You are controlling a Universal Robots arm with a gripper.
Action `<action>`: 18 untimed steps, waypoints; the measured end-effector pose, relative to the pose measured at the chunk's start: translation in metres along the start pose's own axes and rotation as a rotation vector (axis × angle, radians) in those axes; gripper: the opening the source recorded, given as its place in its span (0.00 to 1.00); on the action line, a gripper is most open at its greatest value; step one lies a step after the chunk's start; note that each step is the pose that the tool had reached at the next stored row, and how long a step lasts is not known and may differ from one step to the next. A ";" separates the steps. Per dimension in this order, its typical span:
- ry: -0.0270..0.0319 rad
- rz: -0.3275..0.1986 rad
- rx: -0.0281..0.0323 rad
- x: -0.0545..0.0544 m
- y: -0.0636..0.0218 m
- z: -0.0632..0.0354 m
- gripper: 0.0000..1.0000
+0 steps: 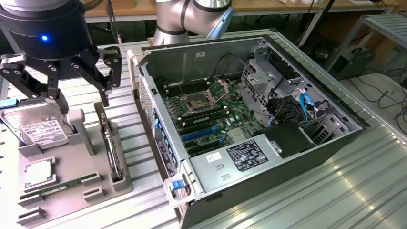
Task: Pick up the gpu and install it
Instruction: 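Pick up the gpu and move the gpu toward the slot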
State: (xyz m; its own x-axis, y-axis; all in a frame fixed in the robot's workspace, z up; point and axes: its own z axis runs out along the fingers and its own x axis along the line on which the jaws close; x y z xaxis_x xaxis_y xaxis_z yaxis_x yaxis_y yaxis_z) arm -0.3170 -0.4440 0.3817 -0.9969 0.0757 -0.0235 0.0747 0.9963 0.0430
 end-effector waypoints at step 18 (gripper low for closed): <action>0.0085 -0.047 0.0317 -0.008 0.0015 0.0163 0.66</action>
State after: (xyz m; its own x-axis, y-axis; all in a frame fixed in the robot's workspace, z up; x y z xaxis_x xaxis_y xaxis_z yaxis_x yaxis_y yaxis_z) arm -0.3088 -0.4424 0.3657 -0.9995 0.0282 -0.0163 0.0280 0.9996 0.0103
